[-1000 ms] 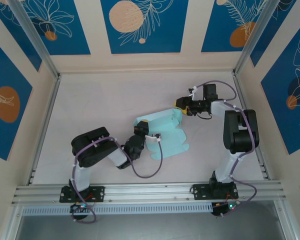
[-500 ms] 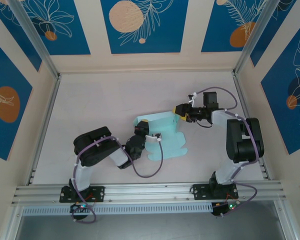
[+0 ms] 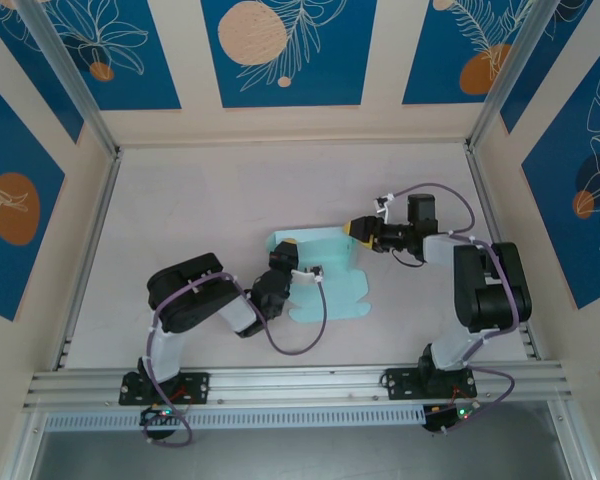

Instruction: Fold the paper box

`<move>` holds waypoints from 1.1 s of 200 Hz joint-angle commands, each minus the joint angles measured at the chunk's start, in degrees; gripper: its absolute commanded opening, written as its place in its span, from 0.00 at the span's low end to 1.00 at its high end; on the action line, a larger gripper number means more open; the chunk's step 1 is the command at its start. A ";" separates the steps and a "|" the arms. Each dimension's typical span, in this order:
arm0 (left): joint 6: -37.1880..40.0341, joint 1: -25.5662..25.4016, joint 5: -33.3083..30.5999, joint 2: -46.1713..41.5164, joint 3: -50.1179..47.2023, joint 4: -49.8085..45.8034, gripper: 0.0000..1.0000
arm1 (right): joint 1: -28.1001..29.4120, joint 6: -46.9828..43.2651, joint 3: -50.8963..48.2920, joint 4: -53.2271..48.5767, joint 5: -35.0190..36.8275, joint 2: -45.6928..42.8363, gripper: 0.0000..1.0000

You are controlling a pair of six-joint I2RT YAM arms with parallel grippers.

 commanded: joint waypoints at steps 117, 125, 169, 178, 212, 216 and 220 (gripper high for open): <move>0.15 -0.54 0.79 2.40 0.48 -7.41 0.10 | 0.22 0.76 -6.28 0.39 -1.03 -5.49 0.59; 0.21 -0.55 0.74 2.43 0.49 -7.42 0.10 | 0.42 1.01 -6.49 0.57 -0.54 -5.71 0.58; 0.52 -0.55 0.52 2.06 0.27 -6.97 0.10 | 1.77 2.12 -5.90 -5.52 6.11 -10.51 0.73; 0.55 -0.53 0.43 2.11 0.32 -6.96 0.10 | 1.77 3.13 -5.56 -8.03 8.84 -11.88 0.75; 0.58 -0.54 0.29 2.05 0.27 -6.79 0.10 | 2.64 5.46 -7.80 -12.90 17.21 -18.21 0.76; 0.56 -0.47 0.29 2.06 0.26 -6.79 0.10 | 2.65 5.67 -8.41 -12.91 17.70 -18.87 0.75; 0.56 -0.54 0.40 2.11 0.34 -6.77 0.10 | 2.58 5.87 -9.02 -12.91 18.13 -19.57 0.75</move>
